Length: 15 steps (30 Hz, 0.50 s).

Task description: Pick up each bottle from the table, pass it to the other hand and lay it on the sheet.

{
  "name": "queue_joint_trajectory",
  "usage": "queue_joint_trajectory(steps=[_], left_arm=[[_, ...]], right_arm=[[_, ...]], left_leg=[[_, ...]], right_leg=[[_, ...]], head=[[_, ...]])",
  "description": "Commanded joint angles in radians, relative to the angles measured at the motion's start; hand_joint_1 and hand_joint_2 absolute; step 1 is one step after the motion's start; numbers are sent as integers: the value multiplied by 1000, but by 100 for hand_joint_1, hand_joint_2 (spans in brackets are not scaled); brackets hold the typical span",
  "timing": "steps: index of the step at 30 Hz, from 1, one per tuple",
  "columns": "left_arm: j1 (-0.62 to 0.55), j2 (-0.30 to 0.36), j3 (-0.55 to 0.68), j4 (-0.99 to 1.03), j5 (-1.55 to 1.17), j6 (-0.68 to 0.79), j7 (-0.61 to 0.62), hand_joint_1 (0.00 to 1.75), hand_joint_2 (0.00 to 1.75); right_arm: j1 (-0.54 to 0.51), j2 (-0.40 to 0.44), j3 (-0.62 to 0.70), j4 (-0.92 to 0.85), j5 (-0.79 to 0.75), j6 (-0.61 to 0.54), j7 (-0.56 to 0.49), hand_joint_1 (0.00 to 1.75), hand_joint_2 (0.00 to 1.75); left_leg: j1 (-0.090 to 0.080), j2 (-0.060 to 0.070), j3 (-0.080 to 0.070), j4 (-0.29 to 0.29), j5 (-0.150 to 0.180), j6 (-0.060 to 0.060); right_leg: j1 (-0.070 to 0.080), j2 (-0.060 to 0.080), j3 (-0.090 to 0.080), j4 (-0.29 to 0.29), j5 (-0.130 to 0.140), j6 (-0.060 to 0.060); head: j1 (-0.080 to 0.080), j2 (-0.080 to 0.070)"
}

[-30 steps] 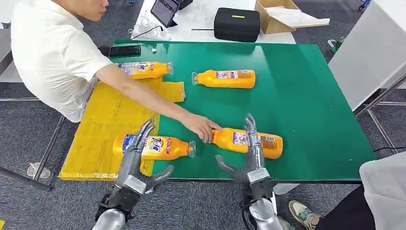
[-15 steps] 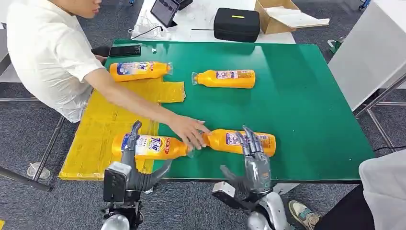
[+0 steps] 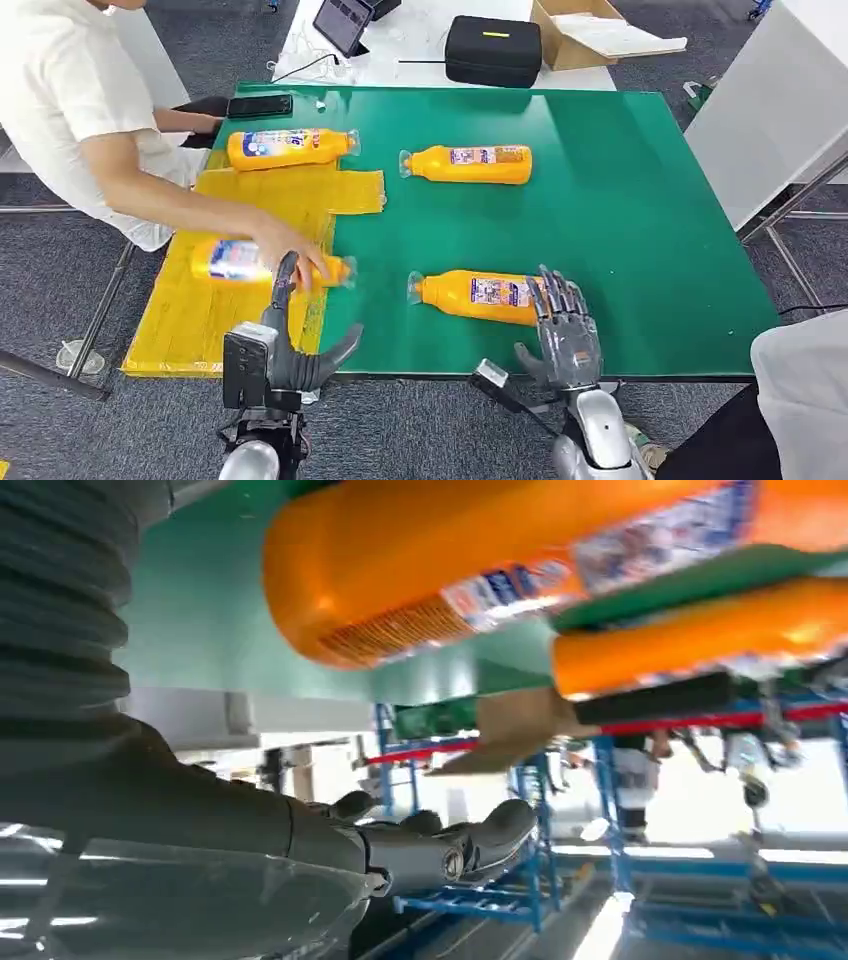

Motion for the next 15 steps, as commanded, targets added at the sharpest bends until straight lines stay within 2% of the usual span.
queue_joint_trajectory(steps=[1, 6, 7, 15], left_arm=[[-44, 4, -5, 74, 5, -16, -2, 0, 175], [-56, 0, -19, 98, 40, -7, -8, 0, 175], [-61, 4, -26, 104, 42, 0, -13, 0, 175], [-69, 2, -26, 114, 31, 37, -25, 0, 175]], right_arm=[[-174, -40, 35, 303, -74, 23, -26, 0, 175], [-256, -30, 45, 420, -99, 45, -23, 0, 175], [-274, -28, 44, 462, -124, 27, -45, 0, 175], [-292, -25, 40, 518, -138, 22, -51, 0, 175]], left_leg=[[0, 2, 3, -1, 0, 1], [-1, 5, 9, -2, -2, 2], [-1, 3, 5, -1, -1, 1], [0, 1, 5, -1, -1, 1]], right_leg=[[0, 1, 3, -1, 0, -1], [0, 3, 8, -2, -1, -2], [0, 1, 5, -1, 0, -1], [0, 0, 5, -1, -1, -1]], head=[[0, 0], [0, 0], [0, 0], [0, 0]])
